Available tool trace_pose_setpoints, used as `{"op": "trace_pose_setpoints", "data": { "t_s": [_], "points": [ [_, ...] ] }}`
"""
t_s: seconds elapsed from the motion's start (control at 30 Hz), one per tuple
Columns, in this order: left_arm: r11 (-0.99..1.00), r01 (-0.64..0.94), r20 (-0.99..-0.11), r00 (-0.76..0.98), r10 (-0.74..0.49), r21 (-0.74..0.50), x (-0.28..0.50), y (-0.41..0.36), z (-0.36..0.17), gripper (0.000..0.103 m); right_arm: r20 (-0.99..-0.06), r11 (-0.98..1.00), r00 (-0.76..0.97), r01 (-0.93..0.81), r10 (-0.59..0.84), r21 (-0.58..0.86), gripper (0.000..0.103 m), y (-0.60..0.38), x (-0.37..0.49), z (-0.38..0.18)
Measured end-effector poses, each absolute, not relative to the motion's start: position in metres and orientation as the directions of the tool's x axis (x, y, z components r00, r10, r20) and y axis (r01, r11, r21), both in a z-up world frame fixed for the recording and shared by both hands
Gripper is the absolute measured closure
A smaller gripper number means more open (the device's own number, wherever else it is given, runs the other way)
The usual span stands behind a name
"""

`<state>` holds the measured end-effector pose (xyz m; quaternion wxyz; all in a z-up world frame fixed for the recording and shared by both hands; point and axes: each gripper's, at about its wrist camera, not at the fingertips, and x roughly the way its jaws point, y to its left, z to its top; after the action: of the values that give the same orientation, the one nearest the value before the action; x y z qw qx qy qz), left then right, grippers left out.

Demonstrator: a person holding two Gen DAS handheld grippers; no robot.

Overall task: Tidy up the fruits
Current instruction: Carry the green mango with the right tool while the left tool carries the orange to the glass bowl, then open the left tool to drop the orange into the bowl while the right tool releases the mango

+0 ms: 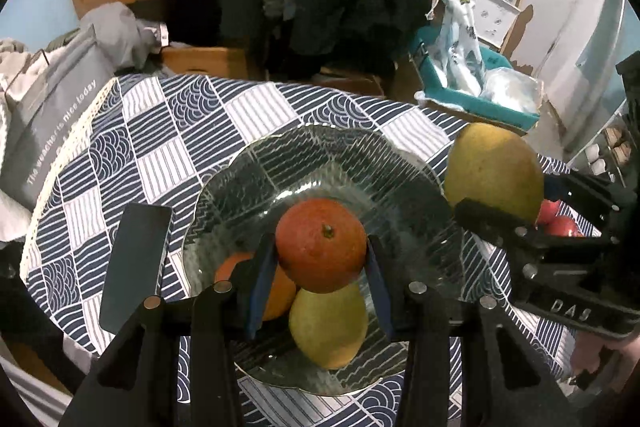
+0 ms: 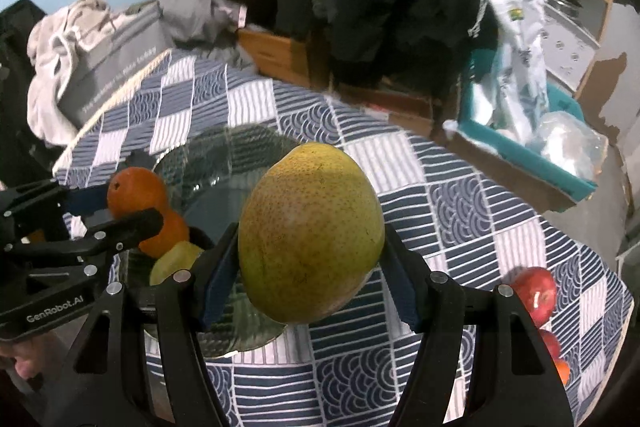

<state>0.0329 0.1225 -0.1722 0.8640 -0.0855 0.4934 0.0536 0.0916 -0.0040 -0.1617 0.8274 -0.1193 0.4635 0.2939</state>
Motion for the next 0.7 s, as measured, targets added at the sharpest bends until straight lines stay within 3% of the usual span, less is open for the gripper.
{"op": "trace_pose_setpoints", "data": {
  "t_s": [0.7],
  "points": [
    [0.973,-0.204,-0.908,0.419,-0.009,-0.104,0.037,0.133,-0.21,0.058,-0.892,0.764,0.297,-0.641,0.339,0.077,0.035,0.017,0.087,-0.205]
  ]
}}
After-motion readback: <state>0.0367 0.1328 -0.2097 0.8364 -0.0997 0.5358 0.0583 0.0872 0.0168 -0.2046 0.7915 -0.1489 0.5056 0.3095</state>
